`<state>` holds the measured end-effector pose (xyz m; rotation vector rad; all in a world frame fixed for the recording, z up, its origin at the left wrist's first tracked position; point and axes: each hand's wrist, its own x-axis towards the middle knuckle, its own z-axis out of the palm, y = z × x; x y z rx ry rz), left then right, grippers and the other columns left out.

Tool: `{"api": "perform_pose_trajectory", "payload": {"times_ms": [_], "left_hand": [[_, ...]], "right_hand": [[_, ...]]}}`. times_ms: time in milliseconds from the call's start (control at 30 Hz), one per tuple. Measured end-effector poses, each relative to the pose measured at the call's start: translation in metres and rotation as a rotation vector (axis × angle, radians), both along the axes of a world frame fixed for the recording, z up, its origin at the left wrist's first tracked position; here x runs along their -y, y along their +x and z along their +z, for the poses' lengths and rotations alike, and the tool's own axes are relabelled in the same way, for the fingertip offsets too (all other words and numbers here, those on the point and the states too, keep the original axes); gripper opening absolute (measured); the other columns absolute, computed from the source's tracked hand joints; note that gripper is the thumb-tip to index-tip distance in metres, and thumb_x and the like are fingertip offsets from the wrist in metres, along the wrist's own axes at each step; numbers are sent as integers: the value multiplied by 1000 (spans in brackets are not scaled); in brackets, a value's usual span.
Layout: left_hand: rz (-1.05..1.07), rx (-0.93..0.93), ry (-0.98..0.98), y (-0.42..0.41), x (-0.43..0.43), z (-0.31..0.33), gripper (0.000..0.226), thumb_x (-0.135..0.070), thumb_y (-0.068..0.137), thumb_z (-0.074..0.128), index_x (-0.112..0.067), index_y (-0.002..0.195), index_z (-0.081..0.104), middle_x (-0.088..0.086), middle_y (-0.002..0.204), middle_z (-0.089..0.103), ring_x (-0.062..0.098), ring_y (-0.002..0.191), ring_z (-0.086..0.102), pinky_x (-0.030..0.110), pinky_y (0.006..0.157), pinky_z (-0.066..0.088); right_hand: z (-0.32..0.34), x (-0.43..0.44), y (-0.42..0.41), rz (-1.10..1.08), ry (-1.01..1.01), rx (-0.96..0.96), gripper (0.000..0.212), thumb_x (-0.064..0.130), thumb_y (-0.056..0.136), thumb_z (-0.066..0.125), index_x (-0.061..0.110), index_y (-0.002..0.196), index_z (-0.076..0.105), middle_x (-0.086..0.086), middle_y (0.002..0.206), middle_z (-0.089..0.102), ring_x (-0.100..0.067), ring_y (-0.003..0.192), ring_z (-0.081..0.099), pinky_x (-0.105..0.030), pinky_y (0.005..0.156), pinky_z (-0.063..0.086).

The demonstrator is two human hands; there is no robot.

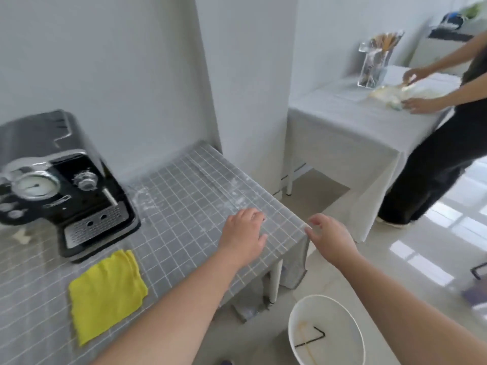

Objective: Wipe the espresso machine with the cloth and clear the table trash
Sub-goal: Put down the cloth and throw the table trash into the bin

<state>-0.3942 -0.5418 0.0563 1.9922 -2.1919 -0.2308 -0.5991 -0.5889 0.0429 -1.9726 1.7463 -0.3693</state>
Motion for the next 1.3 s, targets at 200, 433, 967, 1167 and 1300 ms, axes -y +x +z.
{"api": "perform_pose_trajectory", "payload": {"times_ms": [200,433,967,1167,1300], "left_hand": [[447,30,-16,154,-103,28,43,-36,91,49,-20,132,46,-1,138,45,21,130,38,38,105,33],[847,11,-8,306,-248,26,43,-35,92,50,-21,133,45,-2,137,45,19,129,40,37,106,36],[1074,-74,285,580,-314,-44,88,-69,76,53,-36,148,15,3,160,6,28,147,11,51,114,25],[993,-202,168,594,-300,-73,59,-50,86,56,-43,140,34,-5,157,21,20,142,25,43,110,36],[960,-297,24,592,-301,-87,40,-34,91,56,-38,130,52,-13,141,44,10,129,38,28,104,40]], "right_hand": [[41,-38,167,445,-30,18,35,36,91,53,22,123,54,3,127,57,-16,112,57,-30,91,45],[42,-124,354,840,-24,-3,31,33,89,58,22,118,58,0,120,62,-17,110,57,-32,92,46],[-22,-171,690,1028,47,-191,50,32,92,51,22,139,39,-1,149,36,-22,133,38,-39,108,38],[-49,-151,754,934,73,-297,59,28,93,50,26,146,24,0,160,6,-30,142,23,-46,110,35],[-66,-143,769,877,29,-279,41,8,92,47,17,131,50,-7,146,37,-27,126,44,-38,97,43]]}}
